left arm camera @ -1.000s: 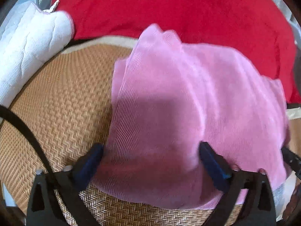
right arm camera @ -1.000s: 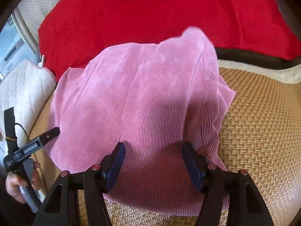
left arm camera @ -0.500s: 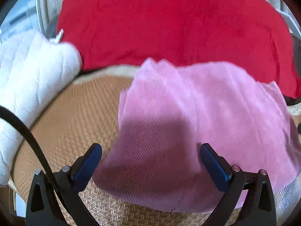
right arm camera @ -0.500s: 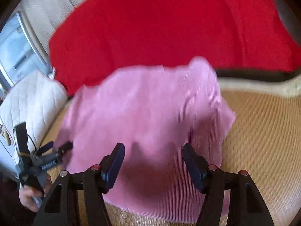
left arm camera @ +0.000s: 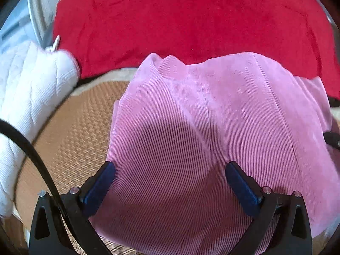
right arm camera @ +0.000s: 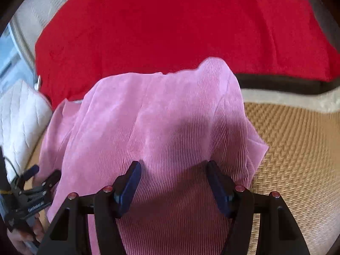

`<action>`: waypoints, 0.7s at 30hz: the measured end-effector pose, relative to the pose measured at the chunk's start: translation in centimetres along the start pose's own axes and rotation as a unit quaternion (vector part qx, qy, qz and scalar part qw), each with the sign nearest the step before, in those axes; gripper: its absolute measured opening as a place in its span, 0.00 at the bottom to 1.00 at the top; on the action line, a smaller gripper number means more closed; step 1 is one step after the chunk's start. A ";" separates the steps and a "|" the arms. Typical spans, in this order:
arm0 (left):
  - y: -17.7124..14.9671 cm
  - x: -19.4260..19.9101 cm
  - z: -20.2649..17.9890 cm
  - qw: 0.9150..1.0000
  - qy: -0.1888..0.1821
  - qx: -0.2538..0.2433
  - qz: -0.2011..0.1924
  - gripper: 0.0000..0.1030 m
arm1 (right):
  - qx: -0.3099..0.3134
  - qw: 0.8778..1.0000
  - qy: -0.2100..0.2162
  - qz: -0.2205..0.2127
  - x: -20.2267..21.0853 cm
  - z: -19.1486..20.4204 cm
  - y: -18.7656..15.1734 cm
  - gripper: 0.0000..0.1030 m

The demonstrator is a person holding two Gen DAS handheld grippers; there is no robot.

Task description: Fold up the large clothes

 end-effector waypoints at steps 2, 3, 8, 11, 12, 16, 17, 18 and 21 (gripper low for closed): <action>0.2 0.6 0.3 1.000 -0.012 0.009 -0.002 1.00 | -0.001 1.000 0.015 -0.007 1.0 0.2 -0.2 0.65; 0.3 1.1 0.5 1.000 -0.015 0.010 -0.009 1.00 | -0.006 1.000 0.027 -0.011 1.6 0.2 -0.3 0.65; 0.3 4.0 1.1 0.997 -0.039 0.010 -0.061 1.00 | -0.008 0.998 0.043 -0.047 5.3 -0.3 -1.1 0.66; -0.4 3.8 1.1 0.998 -0.040 0.010 -0.044 1.00 | 0.002 0.997 0.054 -0.049 6.4 0.1 -2.2 0.65; -0.7 3.1 1.1 0.999 -0.037 0.010 -0.028 1.00 | 0.006 0.997 0.056 -0.043 6.2 0.4 -2.7 0.64; -1.7 -0.2 1.0 0.999 -0.028 0.007 0.029 1.00 | 0.023 0.999 0.043 0.019 2.7 0.1 -5.0 0.44; -1.7 -0.1 1.1 0.999 -0.032 0.013 0.029 1.00 | 0.025 0.999 0.039 0.022 2.3 -0.1 -5.3 0.39; -1.6 0.1 1.1 0.999 -0.035 0.019 0.029 1.00 | 0.030 0.999 0.040 0.014 2.3 -0.2 -5.3 0.39; -1.3 0.8 1.4 0.998 -0.043 0.028 0.025 1.00 | 0.030 0.998 0.051 0.013 3.1 -0.2 -5.2 0.39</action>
Point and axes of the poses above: each gripper's, at about its wrist camera, not at the fingertips, and x roughly against the way its jaws point, z to its left, y to its top, the point moved 9 cm from there along -x, roughly the way its jaws point, and after that the axes turned 15 degrees about z, right-handed, at the moved point
